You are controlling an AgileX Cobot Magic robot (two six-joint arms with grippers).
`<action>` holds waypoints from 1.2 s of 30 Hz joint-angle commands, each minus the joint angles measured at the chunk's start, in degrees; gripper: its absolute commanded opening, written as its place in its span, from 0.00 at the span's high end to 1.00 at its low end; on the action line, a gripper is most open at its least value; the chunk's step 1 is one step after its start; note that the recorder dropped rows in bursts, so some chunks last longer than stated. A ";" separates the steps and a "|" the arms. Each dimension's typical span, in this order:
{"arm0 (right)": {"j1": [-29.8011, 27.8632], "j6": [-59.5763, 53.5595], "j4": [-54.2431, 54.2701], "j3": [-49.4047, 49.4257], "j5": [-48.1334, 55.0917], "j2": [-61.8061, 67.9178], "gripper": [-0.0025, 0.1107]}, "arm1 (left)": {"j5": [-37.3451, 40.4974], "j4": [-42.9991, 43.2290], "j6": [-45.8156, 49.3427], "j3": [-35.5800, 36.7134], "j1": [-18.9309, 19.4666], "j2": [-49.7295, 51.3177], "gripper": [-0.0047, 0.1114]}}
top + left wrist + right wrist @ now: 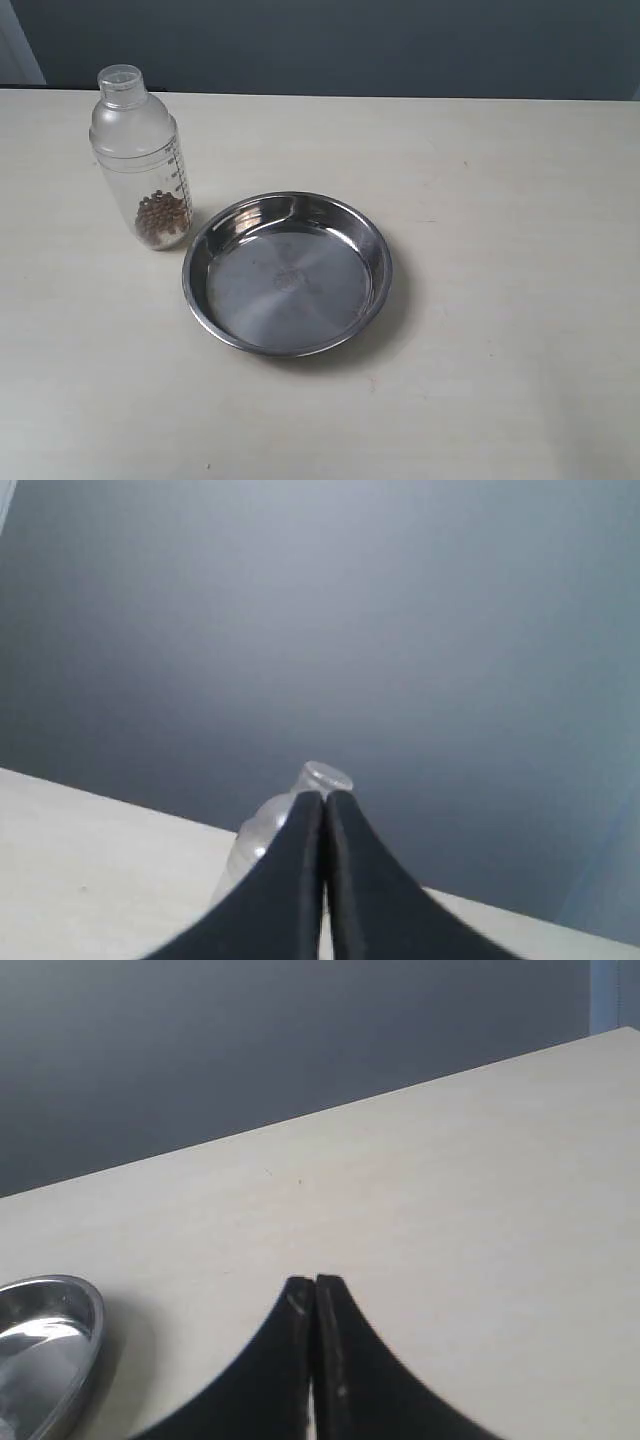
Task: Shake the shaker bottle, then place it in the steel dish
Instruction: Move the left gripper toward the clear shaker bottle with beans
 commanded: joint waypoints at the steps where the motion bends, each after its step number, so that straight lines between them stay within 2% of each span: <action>1: -0.18 -0.17 0.02 0.04 -0.61 -0.28 0.98 | -10.38 18.18 -11.30 -8.06 -3.42 11.58 0.96; 4: -0.18 -0.17 0.02 0.04 -0.61 -0.28 0.98 | -21.18 40.70 -12.41 -15.38 -4.07 21.44 0.96; 6: -0.18 -0.17 0.02 0.04 -0.61 -0.28 0.98 | -25.94 46.23 -12.28 -20.46 -3.95 27.88 0.96; 8: -0.18 -0.17 0.02 0.04 -0.61 -0.28 0.98 | -24.60 44.31 -12.28 -26.17 -3.95 33.47 0.96; 10: -0.18 -0.17 0.02 0.04 -0.61 -0.28 0.98 | -19.01 39.65 -12.09 -30.98 -3.95 38.58 0.96; 13: -0.18 -0.17 0.02 0.04 -0.61 -0.28 0.98 | -10.91 39.30 -7.87 -33.85 -3.95 43.70 0.96; 16: -0.18 -0.17 0.02 0.04 -0.61 -0.28 0.98 | -11.97 39.58 -8.25 -31.62 -3.95 46.40 0.96; 24: -0.18 -0.17 0.02 0.04 -0.61 -0.28 0.98 | -22.14 32.37 -8.36 -20.91 -3.95 46.71 0.96; 29: -0.18 -0.17 0.02 0.04 -0.61 -0.28 0.98 | -19.01 32.77 -8.36 -19.38 -3.95 46.71 0.96; 33: -0.18 -0.17 0.02 0.04 -0.61 -0.28 0.98 | -18.64 28.76 -8.36 -19.38 -3.95 46.71 0.96; 36: -0.18 -0.17 0.02 0.04 -0.61 -0.28 0.98 | -18.90 34.85 -8.36 -19.38 -3.95 46.97 0.92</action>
